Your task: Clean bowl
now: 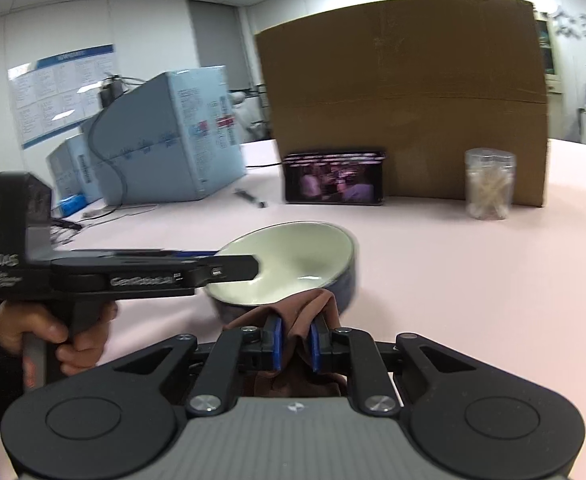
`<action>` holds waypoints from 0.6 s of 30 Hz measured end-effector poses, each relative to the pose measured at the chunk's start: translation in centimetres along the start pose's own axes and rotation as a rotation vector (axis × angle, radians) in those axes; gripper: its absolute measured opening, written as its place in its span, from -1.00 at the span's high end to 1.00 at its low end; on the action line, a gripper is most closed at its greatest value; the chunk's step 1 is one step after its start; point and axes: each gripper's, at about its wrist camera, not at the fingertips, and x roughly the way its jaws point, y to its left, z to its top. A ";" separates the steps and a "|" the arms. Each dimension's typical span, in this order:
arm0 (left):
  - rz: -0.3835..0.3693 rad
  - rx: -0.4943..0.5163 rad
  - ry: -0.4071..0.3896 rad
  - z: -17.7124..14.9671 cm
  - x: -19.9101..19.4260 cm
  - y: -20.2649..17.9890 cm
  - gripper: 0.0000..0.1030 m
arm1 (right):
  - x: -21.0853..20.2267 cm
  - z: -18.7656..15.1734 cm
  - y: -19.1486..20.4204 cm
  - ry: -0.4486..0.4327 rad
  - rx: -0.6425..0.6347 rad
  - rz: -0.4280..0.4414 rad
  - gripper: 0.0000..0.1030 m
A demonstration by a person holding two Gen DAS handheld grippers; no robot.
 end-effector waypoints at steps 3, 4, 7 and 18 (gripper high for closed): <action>0.001 0.000 0.000 0.0 0.0 0.0 0.28 | 0.1 -0.1 0.7 0.011 -0.029 0.027 0.67; 0.001 0.001 0.000 0.0 0.0 0.0 0.28 | 0.1 -0.1 0.7 0.011 -0.027 0.039 0.68; 0.000 0.000 -0.001 0.0 0.0 0.0 0.28 | -0.2 0.1 0.3 -0.004 0.001 0.051 0.71; 0.000 0.003 -0.001 0.0 0.0 -0.4 0.28 | -0.2 0.2 -0.4 -0.005 0.022 0.010 0.71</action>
